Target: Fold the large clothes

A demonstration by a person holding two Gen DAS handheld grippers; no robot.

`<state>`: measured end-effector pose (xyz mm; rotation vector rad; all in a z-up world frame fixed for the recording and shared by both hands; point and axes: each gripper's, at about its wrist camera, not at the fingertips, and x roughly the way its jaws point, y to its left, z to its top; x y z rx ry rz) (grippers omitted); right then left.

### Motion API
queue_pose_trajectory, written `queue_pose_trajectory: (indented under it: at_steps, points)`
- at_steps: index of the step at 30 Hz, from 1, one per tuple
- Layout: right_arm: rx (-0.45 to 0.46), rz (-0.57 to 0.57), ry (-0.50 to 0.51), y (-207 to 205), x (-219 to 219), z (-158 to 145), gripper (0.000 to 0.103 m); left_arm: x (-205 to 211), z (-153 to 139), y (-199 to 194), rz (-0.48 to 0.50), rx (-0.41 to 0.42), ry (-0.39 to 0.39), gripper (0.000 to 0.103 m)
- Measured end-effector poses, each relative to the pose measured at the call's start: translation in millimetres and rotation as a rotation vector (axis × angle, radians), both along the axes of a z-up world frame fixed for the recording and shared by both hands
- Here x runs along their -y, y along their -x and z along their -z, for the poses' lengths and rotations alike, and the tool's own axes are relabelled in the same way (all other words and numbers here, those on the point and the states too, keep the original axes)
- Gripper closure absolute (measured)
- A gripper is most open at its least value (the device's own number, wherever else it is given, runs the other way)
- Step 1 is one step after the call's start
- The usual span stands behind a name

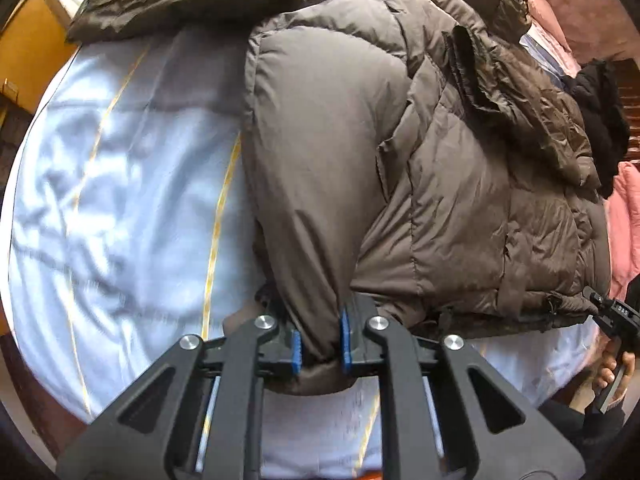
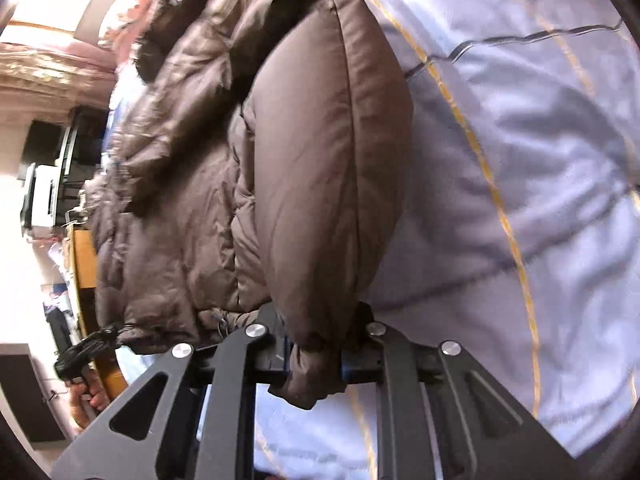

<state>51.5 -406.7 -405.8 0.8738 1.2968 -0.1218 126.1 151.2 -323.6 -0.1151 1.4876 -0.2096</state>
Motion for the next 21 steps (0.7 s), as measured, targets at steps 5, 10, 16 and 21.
queue_pose_trajectory:
  at_steps: [5, 10, 16, 21]
  points:
    - [-0.144, -0.082, -0.004, 66, -30, 1, 0.072, -7, 29, 63, 0.107, -0.111, -0.192, 0.082]
    - [-0.212, -0.037, 0.381, 77, -18, -14, 0.028, -43, -26, 59, -0.142, 0.072, -0.331, 0.04]
    - [0.166, -0.021, 0.491, 23, -28, -107, 0.002, 35, -134, 31, -0.116, 0.469, -0.123, 0.009]
    - [0.06, -0.046, -0.02, -55, -63, -21, 0.002, 152, -66, -2, 0.103, 0.267, 0.054, 0.008]
